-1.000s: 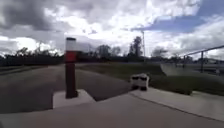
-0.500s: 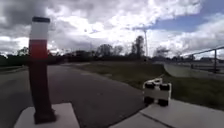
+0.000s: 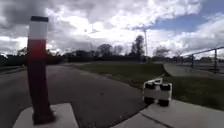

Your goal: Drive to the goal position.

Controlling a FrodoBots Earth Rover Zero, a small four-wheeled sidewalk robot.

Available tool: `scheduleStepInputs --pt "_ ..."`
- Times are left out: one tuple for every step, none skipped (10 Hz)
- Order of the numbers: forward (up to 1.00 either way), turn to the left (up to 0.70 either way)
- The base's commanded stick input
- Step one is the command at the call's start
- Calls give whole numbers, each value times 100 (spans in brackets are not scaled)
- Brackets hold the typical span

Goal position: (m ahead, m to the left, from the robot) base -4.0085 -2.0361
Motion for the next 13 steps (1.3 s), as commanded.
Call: scheduleStepInputs --pt "6 0" --pt "6 0" --pt "6 0" --pt "6 0" --pt "6 0" --pt "6 0" --pt "6 0" --pt "6 0" --pt "6 0" --pt "6 0" --pt "6 0" --pt "6 0" --pt "6 0"
